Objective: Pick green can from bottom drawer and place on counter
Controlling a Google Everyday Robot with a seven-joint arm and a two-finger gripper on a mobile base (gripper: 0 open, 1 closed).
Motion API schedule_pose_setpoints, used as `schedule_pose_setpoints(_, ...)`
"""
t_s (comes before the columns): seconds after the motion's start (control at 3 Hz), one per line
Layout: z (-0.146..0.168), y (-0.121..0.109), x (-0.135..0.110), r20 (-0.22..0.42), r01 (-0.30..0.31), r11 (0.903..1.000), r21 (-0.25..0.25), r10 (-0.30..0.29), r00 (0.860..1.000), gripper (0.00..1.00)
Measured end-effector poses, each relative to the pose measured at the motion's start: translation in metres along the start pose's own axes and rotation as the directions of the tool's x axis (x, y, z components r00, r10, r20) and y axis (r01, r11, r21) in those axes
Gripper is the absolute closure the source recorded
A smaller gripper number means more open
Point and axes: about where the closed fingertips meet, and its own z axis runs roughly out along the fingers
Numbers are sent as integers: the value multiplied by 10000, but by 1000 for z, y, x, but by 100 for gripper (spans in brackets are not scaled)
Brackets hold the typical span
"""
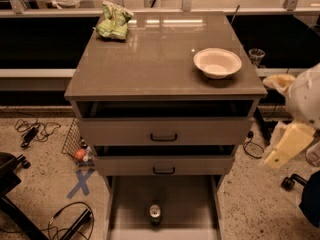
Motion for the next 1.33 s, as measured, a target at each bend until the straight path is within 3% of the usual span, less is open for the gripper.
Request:
schedule_pose_setpoints(0.33, 94, 36, 50, 2424, -1069, 9933, -447, 1146, 9634, 0)
schedule_pose_setpoints(0.67, 150, 55, 67, 4449, -1874, 9810, -511, 1903, 8751, 0)
schedule_pose_setpoints(1.0, 193, 71, 90, 5655, -1820, 9826, -369, 1707, 8069, 0)
schedule_pose_setpoints(1.33, 219, 82, 100, 6052, -1427, 9892, -328, 1333, 7848, 0)
